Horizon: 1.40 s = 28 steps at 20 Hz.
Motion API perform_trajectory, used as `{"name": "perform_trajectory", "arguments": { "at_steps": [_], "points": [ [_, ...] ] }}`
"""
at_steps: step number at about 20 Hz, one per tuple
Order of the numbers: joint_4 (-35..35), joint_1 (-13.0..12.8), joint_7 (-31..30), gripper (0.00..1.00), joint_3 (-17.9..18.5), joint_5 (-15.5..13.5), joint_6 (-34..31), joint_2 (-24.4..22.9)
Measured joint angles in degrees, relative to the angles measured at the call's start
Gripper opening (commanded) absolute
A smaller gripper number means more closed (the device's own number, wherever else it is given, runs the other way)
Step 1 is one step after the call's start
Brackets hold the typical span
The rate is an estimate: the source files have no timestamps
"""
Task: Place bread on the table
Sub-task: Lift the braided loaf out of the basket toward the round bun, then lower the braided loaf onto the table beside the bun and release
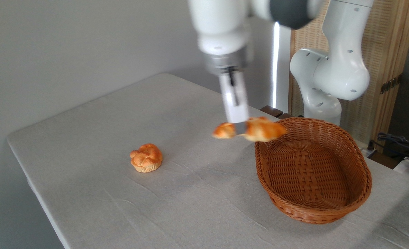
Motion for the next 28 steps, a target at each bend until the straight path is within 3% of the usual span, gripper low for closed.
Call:
{"name": "perform_trajectory", "arguments": {
  "at_steps": [2, 4, 6, 7, 8, 9, 11, 12, 28],
  "points": [
    [3.3, -0.7, -6.5, 0.0, -1.1, -3.6, 5.7, 5.1],
    [4.5, -0.8, -9.4, 0.0, -1.3, -4.9, 10.7, 8.1],
    [5.0, -0.9, -10.9, 0.1, -1.4, -5.3, 14.3, 10.7],
    [5.0, -0.9, -11.3, 0.44, -1.5, -5.4, 15.4, 11.5],
    [5.0, -1.0, -12.0, 0.59, -1.6, -5.4, 17.2, 12.7],
    [5.1, -1.0, -12.2, 0.66, -1.6, -5.5, 18.0, 13.4],
    [5.1, -1.0, -12.6, 0.94, -1.9, -5.5, 19.7, 14.7],
    [5.1, -1.0, -12.7, 1.0, -2.0, -5.5, 20.2, 15.0],
    [5.2, -1.1, -13.2, 1.0, -3.8, -5.6, 21.9, 16.4]
  ]
}}
